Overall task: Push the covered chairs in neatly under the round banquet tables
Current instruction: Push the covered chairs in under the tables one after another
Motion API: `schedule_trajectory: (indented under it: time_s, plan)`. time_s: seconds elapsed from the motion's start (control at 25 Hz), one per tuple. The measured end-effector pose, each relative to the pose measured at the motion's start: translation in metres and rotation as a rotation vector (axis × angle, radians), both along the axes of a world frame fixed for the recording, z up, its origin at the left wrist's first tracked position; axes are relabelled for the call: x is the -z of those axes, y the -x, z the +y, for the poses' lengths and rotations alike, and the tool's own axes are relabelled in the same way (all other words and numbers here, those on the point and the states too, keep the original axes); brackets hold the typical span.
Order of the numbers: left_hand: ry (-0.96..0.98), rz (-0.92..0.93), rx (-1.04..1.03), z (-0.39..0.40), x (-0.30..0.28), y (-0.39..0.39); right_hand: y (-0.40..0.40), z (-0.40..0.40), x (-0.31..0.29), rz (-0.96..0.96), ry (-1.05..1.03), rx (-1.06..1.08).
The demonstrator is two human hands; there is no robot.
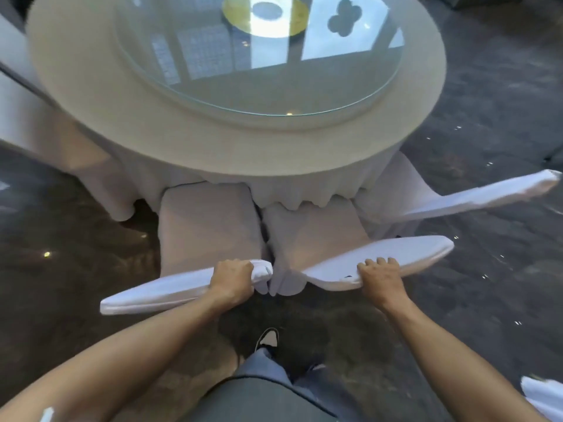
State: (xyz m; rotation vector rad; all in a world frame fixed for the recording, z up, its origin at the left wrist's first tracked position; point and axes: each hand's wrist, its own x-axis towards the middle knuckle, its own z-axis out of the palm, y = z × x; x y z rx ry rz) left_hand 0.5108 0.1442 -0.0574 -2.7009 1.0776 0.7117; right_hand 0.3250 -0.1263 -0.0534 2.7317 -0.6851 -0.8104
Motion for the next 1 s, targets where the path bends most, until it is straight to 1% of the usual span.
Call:
schedule_trajectory:
  time_s: [0.16,0.28,0.44,0.64,0.8,0.92,1.0]
  plan:
    - [0.006,-0.052,-0.095,-0.006,0.006,0.008,-0.008,-0.012,-0.001,-0.036,-0.060,-0.109]
    - [-0.019,-0.080,-0.139,-0.008,0.006,0.009,-0.035,-0.010,-0.010,-0.089,-0.103,-0.181]
    - [-0.027,-0.107,-0.191,-0.014,0.008,0.014,-0.069,-0.006,-0.017,-0.074,-0.151,-0.294]
    - [0.019,-0.131,-0.219,-0.029,0.009,0.015,-0.060,-0.014,-0.011,-0.079,-0.132,-0.324]
    - [0.050,-0.107,-0.243,-0.053,0.007,0.022,-0.066,-0.017,-0.012,-0.080,-0.138,-0.291]
    - [0.063,-0.103,-0.292,-0.055,0.007,0.023,-0.069,-0.020,-0.014,-0.084,-0.146,-0.260]
    - [0.067,-0.113,-0.285,-0.052,0.011,0.024,-0.066,-0.019,-0.013,-0.071,-0.138,-0.253]
